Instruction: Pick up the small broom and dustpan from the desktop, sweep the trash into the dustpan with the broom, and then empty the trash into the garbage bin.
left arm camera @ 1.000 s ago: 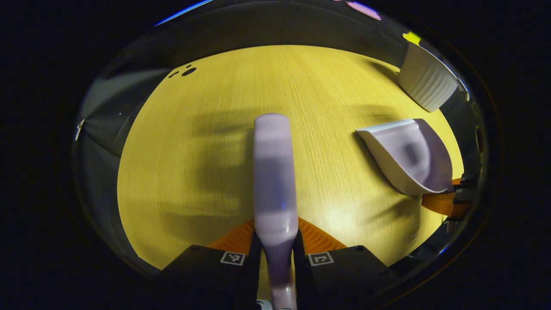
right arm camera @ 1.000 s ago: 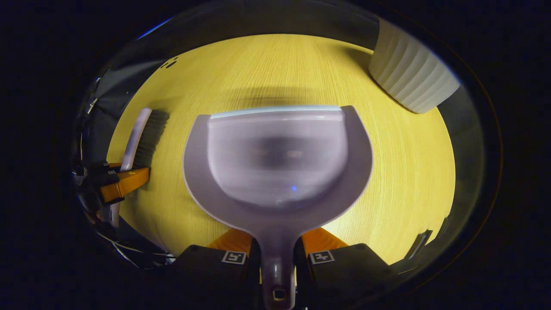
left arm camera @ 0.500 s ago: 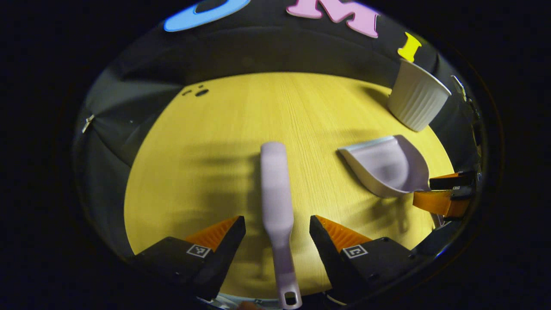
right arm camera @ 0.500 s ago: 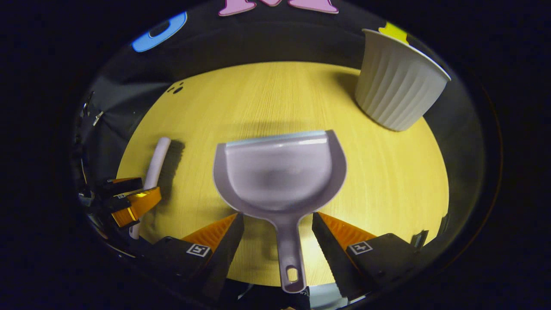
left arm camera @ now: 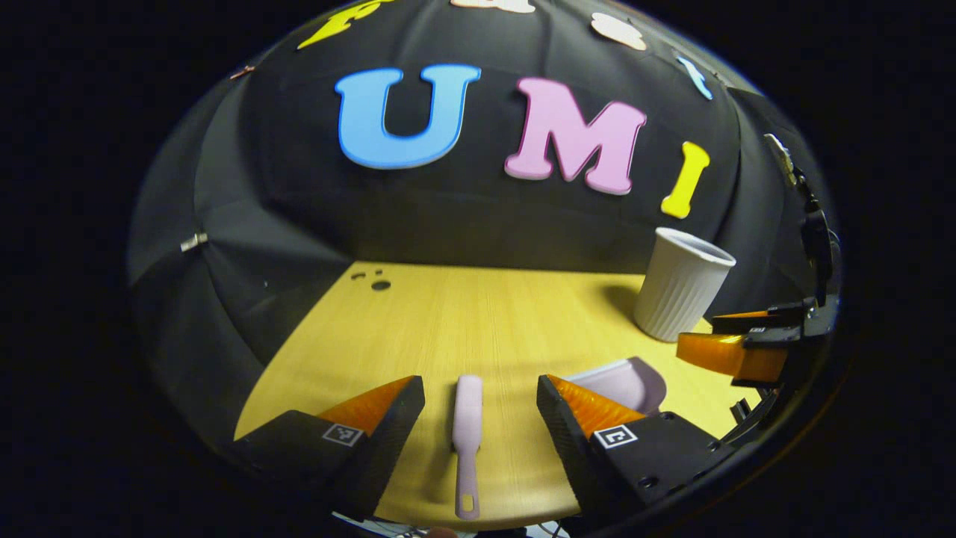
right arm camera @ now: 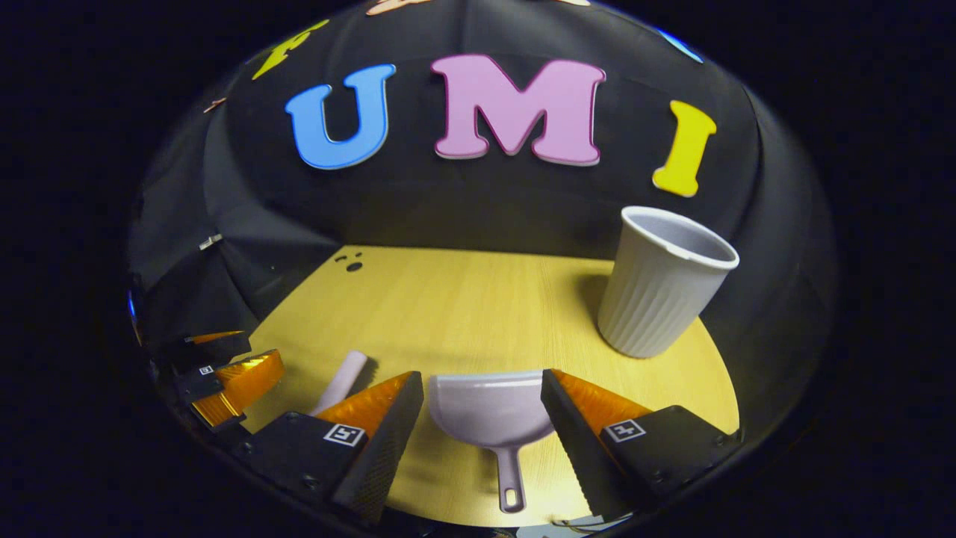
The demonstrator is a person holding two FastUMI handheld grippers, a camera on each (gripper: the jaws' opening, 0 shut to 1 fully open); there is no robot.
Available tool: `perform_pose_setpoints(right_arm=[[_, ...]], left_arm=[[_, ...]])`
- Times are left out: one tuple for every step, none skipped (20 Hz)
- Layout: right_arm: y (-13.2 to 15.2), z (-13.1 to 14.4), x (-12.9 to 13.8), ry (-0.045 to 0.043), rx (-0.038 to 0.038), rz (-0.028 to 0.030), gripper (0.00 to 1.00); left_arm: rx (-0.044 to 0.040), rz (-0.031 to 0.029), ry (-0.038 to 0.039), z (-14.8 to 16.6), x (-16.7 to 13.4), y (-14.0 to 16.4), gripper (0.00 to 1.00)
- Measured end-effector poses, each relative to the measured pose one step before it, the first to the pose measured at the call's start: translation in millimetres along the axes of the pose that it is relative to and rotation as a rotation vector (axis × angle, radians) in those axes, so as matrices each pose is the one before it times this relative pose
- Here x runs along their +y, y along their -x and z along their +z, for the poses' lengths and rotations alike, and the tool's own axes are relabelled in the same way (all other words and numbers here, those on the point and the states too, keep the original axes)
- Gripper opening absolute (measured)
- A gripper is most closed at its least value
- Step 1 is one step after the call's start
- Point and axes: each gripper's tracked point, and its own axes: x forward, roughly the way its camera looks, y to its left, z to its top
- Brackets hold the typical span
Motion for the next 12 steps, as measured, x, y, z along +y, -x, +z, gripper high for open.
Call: perform_pose_setpoints(right_arm=[[4.35, 7.50, 9.53, 0.01938, -0.03076, 0.02211, 1.00], [5.90, 6.02, 8.63, 0.02216, -0.01732, 0.02208, 0.99], [7.39, 2.89, 9.78, 0.01791, -0.00764, 0.01387, 1.00], [9.27, 6.32, 5.75, 0.00015, -0.02328, -0.00297, 1.00], [10.34, 0.79, 5.16, -0.02310, -0.00513, -0.00616, 1.00], [8.62, 2.23, 10.50, -0.00880, -0.01120, 0.03565, 0.98], [0.43, -2.80, 4.80, 0.02761, 0.00746, 0.02979, 0.98], [2.57, -6.22, 0.50, 0.02898, 0.01822, 0.01044, 0.98], [2.46, 0.12, 2.22, 0.01187, 0.00566, 0.02526, 0.98], [2.18, -0.48, 2.28, -0.00006, 0.00580, 0.02896, 0.98], [1.46, -0.08, 0.24, 0.00149, 0.00433, 0.01990, 0.98], [2.51, 1.54, -0.75, 0.00158, -0.00628, 0.01060, 0.98]], left_arm=[[-0.04040, 0.00013, -0.00582, 12.76, -2.56, 10.59, 0.96], [-0.02746, -0.00734, -0.00108, 10.00, -4.38, 7.93, 0.96], [-0.02221, -0.00362, -0.00143, 5.71, -3.86, 9.85, 0.96], [-0.01903, -0.00275, -0.00230, 7.64, -3.19, 5.88, 0.96], [-0.02207, -0.00168, -0.00550, 5.67, -1.90, 5.83, 0.96], [-0.01919, 0.00699, -0.00832, 6.37, -1.04, 7.27, 0.96], [-0.01470, 0.01214, -0.00616, 3.57, 0.19, 5.69, 0.96], [-0.00803, 0.01134, -0.00438, 3.19, -1.41, 7.05, 0.96], [-0.01011, 0.01824, -0.00044, 2.76, 0.38, 4.01, 0.96], [-0.00618, 0.01650, 0.00101, 3.84, -0.82, 4.55, 0.95], [-0.00415, 0.02008, 0.00291, 1.77, 0.45, 7.05, 0.96], [-0.00588, 0.01493, 0.00322, 3.38, -1.76, 5.88, 0.96]])
